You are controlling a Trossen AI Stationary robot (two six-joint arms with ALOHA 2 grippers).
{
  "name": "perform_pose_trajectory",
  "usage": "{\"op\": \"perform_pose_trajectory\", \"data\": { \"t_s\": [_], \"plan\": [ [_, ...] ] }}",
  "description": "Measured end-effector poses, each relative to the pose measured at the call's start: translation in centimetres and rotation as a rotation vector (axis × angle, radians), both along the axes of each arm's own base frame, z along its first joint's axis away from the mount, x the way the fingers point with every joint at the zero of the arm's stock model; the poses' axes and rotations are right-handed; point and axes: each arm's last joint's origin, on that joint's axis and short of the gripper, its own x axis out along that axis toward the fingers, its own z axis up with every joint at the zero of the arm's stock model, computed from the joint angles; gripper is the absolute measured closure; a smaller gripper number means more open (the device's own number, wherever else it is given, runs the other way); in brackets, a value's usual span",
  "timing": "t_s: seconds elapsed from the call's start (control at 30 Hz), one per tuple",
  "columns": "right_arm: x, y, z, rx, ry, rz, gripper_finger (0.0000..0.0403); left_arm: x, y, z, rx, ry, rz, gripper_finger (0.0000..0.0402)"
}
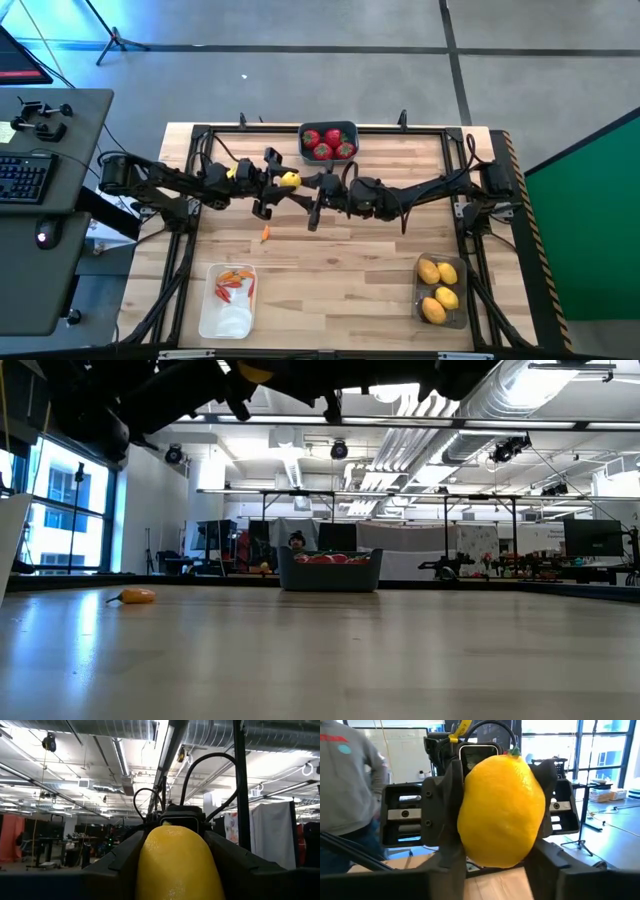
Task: Sort produce into baskets
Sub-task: Put the yellow lemon into the black transparent bin
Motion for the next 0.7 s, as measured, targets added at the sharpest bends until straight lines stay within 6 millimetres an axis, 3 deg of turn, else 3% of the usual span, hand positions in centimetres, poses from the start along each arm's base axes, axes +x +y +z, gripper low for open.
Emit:
{"op": "perform_pose_trajectory", "data": {
  "t_s": [0.07, 0.33, 0.7],
  "plan": [
    [0.0, -0.1, 0.0, -0.012, 0.003, -0.006, 0.0285, 0.0, 0.0, -0.1, -0.006, 0.007, 0.006, 0.0214],
    [-0.2, -0.2, -0.6, -0.012, 0.116, -0.017, 0.0286, 0.1, 1.0, -0.5, -0.009, 0.109, 0.035, 0.0191],
    [-3.3, -0.2, 1.0, 0.072, 0.374, -0.009, 0.0286, -0.9, 1.4, 0.3, 0.085, 0.205, 0.073, 0.0189]
  ]
}}
